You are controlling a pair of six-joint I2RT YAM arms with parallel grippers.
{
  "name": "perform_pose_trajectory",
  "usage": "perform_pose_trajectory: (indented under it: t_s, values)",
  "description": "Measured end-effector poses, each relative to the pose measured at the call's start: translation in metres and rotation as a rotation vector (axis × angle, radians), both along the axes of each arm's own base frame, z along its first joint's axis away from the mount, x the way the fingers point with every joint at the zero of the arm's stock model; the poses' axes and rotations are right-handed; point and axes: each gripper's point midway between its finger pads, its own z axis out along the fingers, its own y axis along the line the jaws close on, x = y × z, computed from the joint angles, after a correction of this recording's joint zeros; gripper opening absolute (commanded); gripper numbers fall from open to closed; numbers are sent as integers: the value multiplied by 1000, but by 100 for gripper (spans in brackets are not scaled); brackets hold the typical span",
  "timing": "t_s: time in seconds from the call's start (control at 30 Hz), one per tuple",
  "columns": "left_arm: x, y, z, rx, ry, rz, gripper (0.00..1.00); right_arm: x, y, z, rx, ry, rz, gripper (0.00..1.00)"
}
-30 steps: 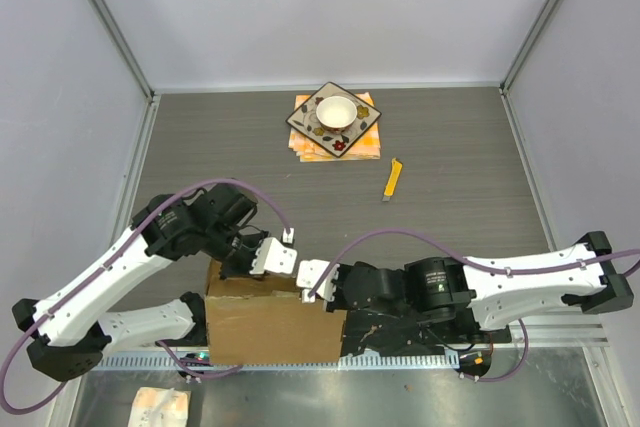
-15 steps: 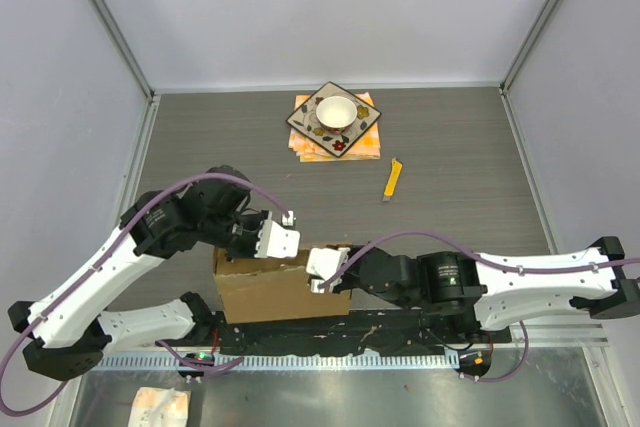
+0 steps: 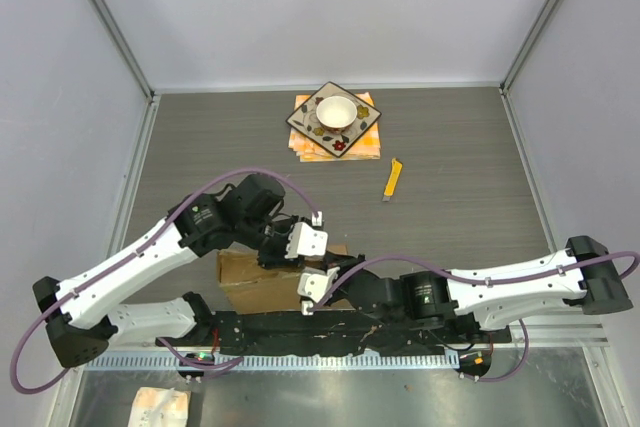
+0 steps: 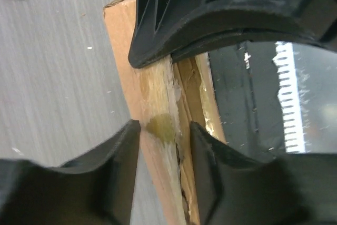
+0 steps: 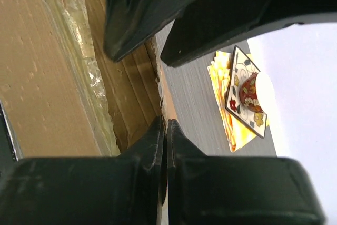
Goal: Unpack the express box
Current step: Open the express box at the center of the board.
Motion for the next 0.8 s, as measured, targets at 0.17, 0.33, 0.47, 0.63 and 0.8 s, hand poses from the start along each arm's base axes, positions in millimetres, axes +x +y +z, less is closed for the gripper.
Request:
perform_pose_trajectory:
  t_s: [0.17,0.33,0.47,0.63,0.8]
  values:
    - [-6,-6,-5,2,49,-2,100,-6,1,1,45,-11,1,1]
    - [-5,-12,-6,-4,64,9,100,-9,3,1,59,-20,2,1]
    - [-2,-20,-11,1,79,18,100,-16,8,0,62,-36,8,1]
    - [-4,-23,-17,23,89,11,100,-20,10,-1,49,-65,3,1]
    - [-4,-23,-18,31,83,24,100,-20,10,0,51,-66,3,1]
